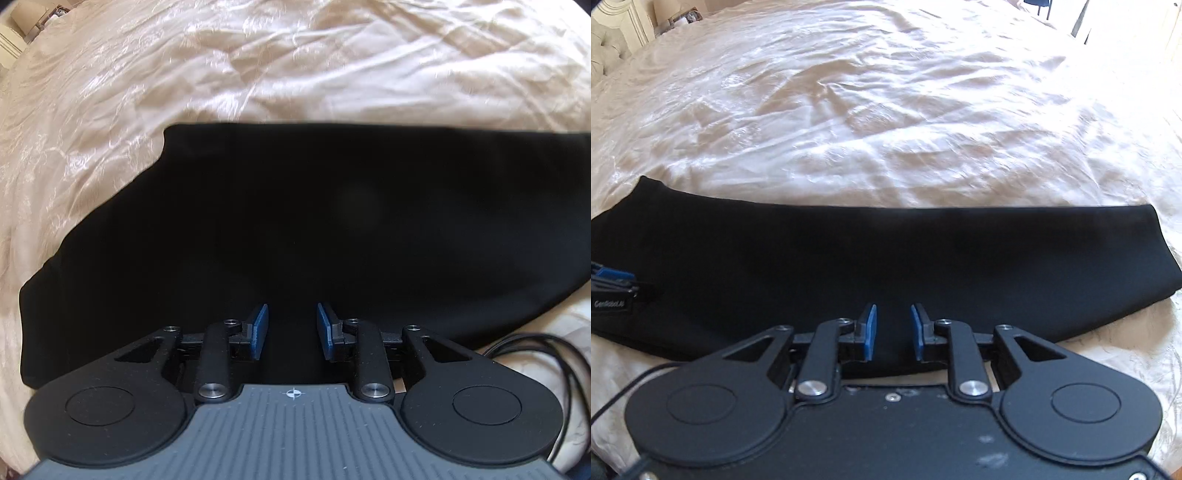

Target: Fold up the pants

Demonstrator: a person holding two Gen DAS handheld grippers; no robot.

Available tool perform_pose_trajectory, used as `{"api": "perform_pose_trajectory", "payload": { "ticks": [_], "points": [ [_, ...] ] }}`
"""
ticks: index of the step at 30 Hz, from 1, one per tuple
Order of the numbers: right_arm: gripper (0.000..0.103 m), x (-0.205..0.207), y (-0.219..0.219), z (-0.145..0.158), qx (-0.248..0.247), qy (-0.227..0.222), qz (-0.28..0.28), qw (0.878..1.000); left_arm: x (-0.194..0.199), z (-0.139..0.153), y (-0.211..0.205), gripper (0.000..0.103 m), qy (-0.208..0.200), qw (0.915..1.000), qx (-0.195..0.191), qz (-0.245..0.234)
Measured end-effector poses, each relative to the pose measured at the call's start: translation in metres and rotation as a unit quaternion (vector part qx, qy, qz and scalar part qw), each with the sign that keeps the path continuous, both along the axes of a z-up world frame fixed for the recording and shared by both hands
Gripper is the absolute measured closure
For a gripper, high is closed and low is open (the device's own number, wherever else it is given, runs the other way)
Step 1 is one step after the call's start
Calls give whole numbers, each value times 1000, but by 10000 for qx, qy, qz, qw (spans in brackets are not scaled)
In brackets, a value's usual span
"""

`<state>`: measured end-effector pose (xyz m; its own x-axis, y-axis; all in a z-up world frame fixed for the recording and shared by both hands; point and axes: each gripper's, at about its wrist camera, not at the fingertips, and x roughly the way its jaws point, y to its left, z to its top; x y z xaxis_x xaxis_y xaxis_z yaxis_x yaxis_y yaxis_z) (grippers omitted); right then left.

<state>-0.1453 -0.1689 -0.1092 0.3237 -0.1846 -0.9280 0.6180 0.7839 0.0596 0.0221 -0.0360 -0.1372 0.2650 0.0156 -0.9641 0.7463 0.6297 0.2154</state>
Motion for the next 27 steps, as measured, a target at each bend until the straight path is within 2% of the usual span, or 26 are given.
{"api": "perform_pose_trajectory", "payload": {
  "ticks": [3,6,10,13,16,18,22,27],
  "points": [
    [81,-26,-22,-3,322,-106,-81,9994,-9,2,2,73,-200,9996,191,78],
    [81,-50,-47,8,384,-319,-225,9985,-13,16,-5,73,-368,9986,262,280],
    [74,-86,-99,28,215,-740,-745,9942,-27,50,-35,73,-626,9974,-126,320],
    [71,-103,-130,42,-79,-852,-986,9914,-46,70,-76,73,-702,9965,-445,30],
    [69,-116,-156,49,-441,-846,-881,9915,-67,83,-122,73,-602,9945,-792,-324],
    [67,-121,-168,48,-575,-786,-755,9924,-80,86,-155,73,-436,9931,-948,-543],
    [63,-130,-190,43,-480,-761,-674,9937,-114,83,-217,73,-161,9890,-1110,-960],
    [57,-133,-205,31,-324,-651,-595,9956,-141,53,-263,73,-5,9867,-877,-1371]
  ]
}}
